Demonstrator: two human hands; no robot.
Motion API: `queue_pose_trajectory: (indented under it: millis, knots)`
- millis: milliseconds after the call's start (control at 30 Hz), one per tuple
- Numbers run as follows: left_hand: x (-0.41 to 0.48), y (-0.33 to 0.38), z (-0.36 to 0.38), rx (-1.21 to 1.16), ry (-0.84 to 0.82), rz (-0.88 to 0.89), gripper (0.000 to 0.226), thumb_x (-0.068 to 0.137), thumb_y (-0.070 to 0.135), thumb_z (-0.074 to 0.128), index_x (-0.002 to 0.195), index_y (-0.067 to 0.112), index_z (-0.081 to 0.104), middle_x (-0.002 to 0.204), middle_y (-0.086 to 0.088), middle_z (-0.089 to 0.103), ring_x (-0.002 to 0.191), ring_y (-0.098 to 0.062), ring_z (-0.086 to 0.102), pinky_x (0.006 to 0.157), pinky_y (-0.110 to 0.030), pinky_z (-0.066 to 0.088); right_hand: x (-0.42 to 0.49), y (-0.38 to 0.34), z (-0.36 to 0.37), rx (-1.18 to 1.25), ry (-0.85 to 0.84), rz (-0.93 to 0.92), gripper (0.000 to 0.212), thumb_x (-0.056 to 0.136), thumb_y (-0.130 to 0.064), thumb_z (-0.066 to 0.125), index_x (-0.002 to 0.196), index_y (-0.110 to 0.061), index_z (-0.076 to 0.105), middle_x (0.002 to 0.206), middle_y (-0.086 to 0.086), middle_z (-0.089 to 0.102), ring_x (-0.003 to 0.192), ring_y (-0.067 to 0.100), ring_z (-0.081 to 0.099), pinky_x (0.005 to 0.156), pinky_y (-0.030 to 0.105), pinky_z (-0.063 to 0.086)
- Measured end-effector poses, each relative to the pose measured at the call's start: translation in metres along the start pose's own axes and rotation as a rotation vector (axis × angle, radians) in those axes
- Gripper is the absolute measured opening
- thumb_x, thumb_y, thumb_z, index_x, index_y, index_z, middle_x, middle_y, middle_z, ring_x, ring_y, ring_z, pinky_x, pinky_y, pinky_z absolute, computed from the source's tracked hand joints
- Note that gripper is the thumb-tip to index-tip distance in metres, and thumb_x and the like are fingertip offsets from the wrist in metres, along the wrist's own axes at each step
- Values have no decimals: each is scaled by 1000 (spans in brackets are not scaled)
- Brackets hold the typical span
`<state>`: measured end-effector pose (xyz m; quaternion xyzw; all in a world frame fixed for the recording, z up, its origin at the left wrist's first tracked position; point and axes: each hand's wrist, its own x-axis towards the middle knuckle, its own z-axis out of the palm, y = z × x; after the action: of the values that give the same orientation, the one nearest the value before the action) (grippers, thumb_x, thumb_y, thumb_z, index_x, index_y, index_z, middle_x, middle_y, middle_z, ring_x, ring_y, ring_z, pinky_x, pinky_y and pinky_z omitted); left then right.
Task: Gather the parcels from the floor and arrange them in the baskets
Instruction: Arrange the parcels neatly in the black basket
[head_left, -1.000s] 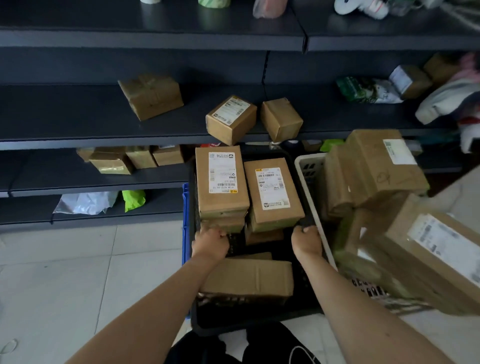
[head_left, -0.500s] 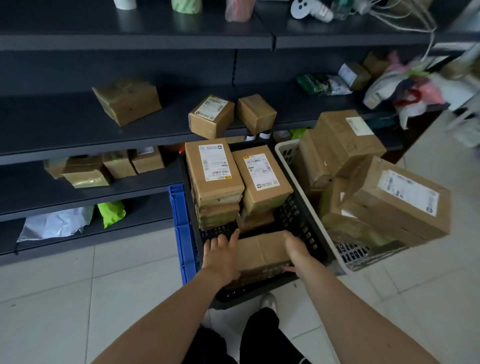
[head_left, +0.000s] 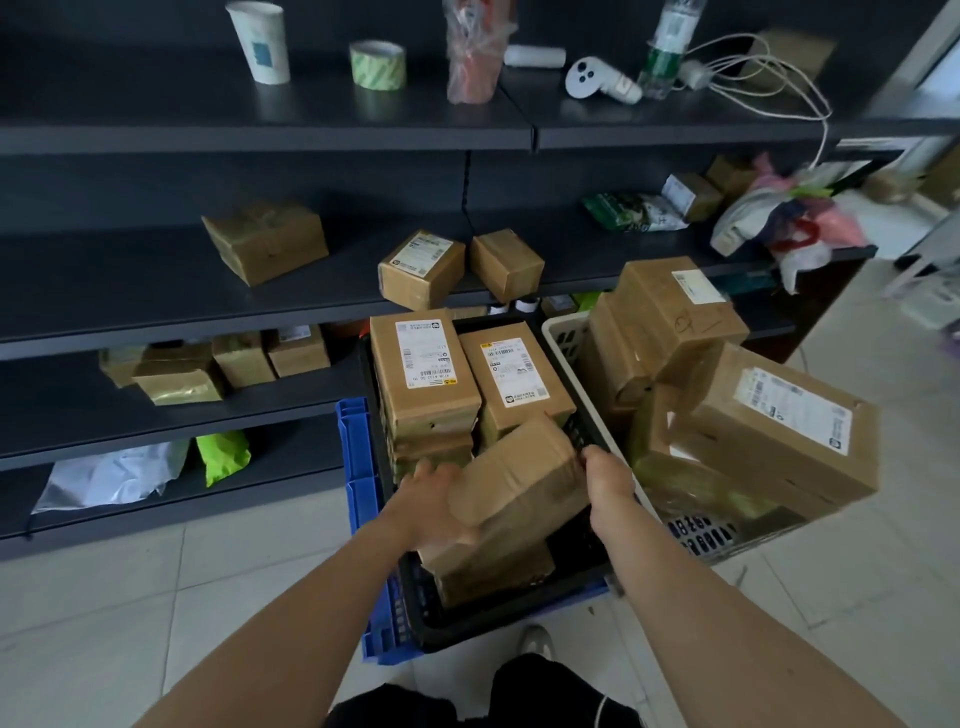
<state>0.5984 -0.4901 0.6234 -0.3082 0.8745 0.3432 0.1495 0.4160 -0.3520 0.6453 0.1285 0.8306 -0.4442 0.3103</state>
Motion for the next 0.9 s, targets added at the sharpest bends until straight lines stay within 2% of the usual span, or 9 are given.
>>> queue_pose_trajectory:
  millis: [67,133,200,300,367,467,600,800,900]
  knots:
    - [1,2,-20,-176,-5,0,102,56,59,79,143,26,36,133,3,43,124,-24,44,107,-45,40,2,-5,-3,87,82,23,61,91,-53,41,134,-12,54,133,17,50,120,37,45,106,50,39]
    - [-1,6,-43,-371,-27,26,85,68,48,82,140,23,43,129,6,50,121,-19,50,104,-36,42,-6,-13,-4,212,109,-10,64,92,-58,44,141,-18,46,142,16,42,126,38,42,109,50,37]
    - [-4,8,-61,-580,-46,24,75,76,45,78,139,26,45,126,8,55,118,-15,53,100,-33,44,-10,-19,-2,362,-20,-63,60,93,-58,48,140,-21,48,139,13,49,125,35,48,108,51,39]
    - [-2,22,-77,-866,54,-38,68,80,53,72,137,28,47,131,5,58,116,-17,57,97,-39,51,-19,-35,1,379,-229,-117,37,96,-53,52,118,-25,61,119,6,64,109,27,59,100,50,48]
    - [6,41,-83,-986,172,-65,54,88,47,65,134,27,46,132,2,57,109,-16,59,85,-33,53,-22,-53,3,371,-265,-199,23,98,-46,52,103,-26,62,111,4,66,99,22,59,100,48,48]
    - [25,74,-89,-995,332,-54,45,94,43,59,126,19,38,131,-1,52,104,-15,56,70,-22,47,-11,-87,2,361,-233,-307,18,100,-40,51,98,-24,60,103,0,61,93,19,56,99,42,45]
    - [57,107,-94,-904,382,-62,43,101,40,45,134,14,36,126,-1,47,108,-17,47,85,-27,38,14,-117,0,272,-194,-436,36,99,-24,56,133,-14,56,123,2,59,108,19,54,89,32,41]
    - [88,100,-61,-724,293,-196,41,102,24,41,141,10,37,123,-3,54,95,-19,52,71,-29,42,59,-108,2,-25,-334,-416,61,94,-7,56,149,-26,38,137,2,54,123,25,53,103,43,46]
    - [90,99,-42,-839,358,-254,39,103,30,41,138,13,42,121,-1,55,99,-18,53,83,-29,43,69,-104,2,22,-365,-427,62,94,-7,57,149,-28,36,137,1,52,114,19,52,100,39,46]
